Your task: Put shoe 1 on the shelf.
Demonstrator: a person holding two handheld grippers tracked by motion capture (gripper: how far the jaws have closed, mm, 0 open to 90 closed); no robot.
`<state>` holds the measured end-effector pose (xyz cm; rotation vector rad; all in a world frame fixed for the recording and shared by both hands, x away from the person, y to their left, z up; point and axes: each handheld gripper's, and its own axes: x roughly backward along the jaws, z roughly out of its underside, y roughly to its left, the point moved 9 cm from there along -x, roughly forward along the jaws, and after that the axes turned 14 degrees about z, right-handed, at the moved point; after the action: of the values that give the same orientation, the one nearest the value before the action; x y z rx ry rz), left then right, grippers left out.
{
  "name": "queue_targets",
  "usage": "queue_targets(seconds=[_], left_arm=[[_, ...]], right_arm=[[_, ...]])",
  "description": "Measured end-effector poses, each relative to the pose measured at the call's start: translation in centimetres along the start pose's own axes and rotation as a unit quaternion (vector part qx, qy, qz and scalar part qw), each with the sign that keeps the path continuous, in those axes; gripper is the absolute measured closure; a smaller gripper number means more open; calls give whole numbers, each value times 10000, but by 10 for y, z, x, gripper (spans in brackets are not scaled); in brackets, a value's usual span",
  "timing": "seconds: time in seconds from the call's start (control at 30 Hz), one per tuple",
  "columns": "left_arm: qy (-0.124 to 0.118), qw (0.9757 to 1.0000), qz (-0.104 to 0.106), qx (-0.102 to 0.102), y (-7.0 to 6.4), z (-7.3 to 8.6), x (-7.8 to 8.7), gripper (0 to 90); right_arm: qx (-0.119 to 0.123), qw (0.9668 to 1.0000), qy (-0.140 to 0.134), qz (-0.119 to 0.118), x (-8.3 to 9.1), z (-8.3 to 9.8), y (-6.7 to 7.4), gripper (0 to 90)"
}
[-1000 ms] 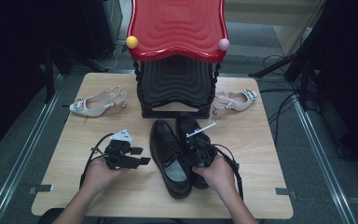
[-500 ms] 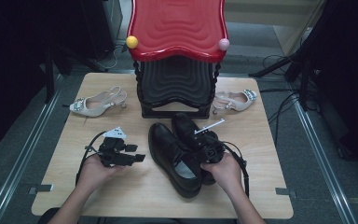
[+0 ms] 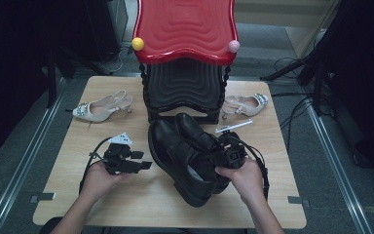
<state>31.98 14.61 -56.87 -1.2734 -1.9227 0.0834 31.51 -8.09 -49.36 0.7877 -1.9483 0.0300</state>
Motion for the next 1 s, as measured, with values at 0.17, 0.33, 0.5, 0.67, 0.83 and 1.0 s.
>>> queue_targets(seconds=[0.17, 0.33, 0.5, 0.67, 0.83, 1.0], left_arm=[[4, 10000, -4, -12, 1, 0, 0, 400], [63, 10000, 15, -31, 0, 1, -1, 402], [48, 10000, 3, -33, 0, 1, -2, 404], [-6, 9999, 122, 26, -1, 0, -5, 405], [-4, 9999, 154, 26, -2, -1, -6, 406], [73, 9998, 157, -25, -3, 1, -6, 407]], right_arm=[[-49, 9992, -345, -176, 22, -17, 9, 832], [-241, 9971, -669, -266, 36, -41, 9, 831], [-456, 9940, -958, -279, 37, -70, 3, 830], [-587, 9904, -1242, 116, 27, -102, -7, 830], [-804, 9839, -1573, 259, 19, -132, -16, 829], [-1079, 9753, -1845, 560, 11, -154, -22, 829]])
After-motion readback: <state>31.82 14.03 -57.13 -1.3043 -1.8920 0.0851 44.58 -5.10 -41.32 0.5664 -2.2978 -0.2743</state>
